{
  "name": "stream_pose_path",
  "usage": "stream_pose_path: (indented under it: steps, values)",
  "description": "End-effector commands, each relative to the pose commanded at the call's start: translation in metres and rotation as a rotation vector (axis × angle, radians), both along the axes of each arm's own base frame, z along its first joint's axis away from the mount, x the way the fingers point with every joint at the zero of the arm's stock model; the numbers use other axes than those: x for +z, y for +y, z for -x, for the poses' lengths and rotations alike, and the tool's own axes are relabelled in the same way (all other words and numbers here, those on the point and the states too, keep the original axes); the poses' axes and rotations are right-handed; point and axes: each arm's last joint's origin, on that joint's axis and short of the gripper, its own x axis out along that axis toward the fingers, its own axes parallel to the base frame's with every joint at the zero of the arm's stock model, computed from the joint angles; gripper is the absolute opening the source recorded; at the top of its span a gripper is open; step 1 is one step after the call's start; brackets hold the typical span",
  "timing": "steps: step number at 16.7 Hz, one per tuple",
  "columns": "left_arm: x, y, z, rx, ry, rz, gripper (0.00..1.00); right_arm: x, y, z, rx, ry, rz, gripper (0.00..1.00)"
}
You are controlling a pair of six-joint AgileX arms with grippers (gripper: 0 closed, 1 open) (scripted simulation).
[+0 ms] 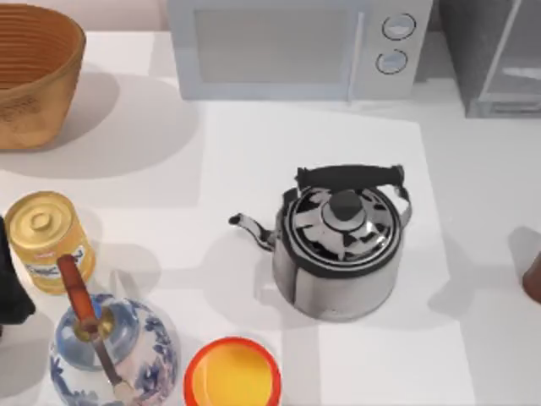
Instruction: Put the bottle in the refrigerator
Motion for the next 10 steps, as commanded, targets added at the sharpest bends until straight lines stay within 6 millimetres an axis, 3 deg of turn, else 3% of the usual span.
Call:
stream_pose_path:
  steps: [6, 10]
  values:
    - [0.000, 0.000, 0.000, 0.000, 0.000, 0.000, 1.00, 0.008, -0.003, -0.018, -0.003, 0.000, 0.000, 1.00]
    - [0.000, 0.000, 0.000, 0.000, 0.000, 0.000, 1.00, 0.009, 0.006, -0.034, -0.002, 0.002, 0.002, 1.00]
